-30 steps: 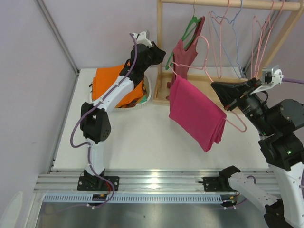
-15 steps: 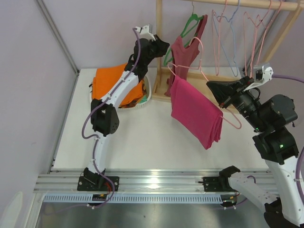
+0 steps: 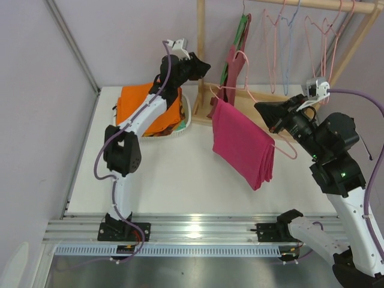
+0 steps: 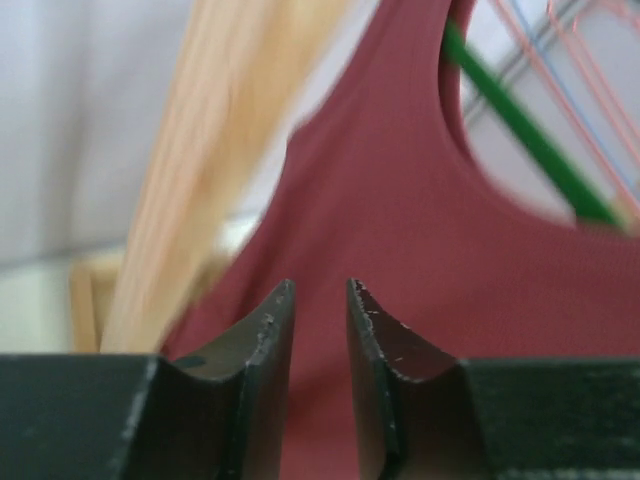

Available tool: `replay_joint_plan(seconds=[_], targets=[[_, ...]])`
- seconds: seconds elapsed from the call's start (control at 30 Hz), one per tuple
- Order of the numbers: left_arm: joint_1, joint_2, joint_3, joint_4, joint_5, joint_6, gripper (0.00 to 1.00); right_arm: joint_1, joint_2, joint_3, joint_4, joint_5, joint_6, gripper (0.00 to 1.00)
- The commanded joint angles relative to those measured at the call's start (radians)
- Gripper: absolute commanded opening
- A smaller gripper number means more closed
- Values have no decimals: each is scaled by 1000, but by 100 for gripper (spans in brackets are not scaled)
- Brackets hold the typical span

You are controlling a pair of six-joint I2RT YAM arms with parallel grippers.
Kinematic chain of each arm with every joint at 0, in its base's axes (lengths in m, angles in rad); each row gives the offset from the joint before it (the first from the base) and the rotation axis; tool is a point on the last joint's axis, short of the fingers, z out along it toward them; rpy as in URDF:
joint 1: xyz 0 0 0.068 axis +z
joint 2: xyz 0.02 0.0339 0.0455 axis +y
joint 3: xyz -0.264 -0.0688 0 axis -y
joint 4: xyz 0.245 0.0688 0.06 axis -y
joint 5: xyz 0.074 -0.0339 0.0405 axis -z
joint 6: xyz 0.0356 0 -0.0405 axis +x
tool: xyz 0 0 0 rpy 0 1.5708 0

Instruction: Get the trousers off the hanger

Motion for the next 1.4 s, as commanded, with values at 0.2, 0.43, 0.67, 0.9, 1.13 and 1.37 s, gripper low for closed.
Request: replay_joint_plan(seconds=[0.2,0.43,0.67,0.9,1.13,1.37], targets=[[6,-553,-390,-45,-63,112,66,9,-52,-13,289,-66,43,0],[64,-814,-436,-348,-186,5,76,24,-50,-67,384,-106,87,0],[62,-1125,-761,-195,-52,-274,76,84,-3,-104,490,-85,101,0],[-48,-1269,-890,-113,-45,-430,83,251,106,-99,623,29,29,0],[-91,-1236,-884,-84,-57,-503,83,386,210,-82,711,95,-45,0],[-139,-1234,-884,-110,-139,-525,81,425,270,-70,798,123,-69,0]])
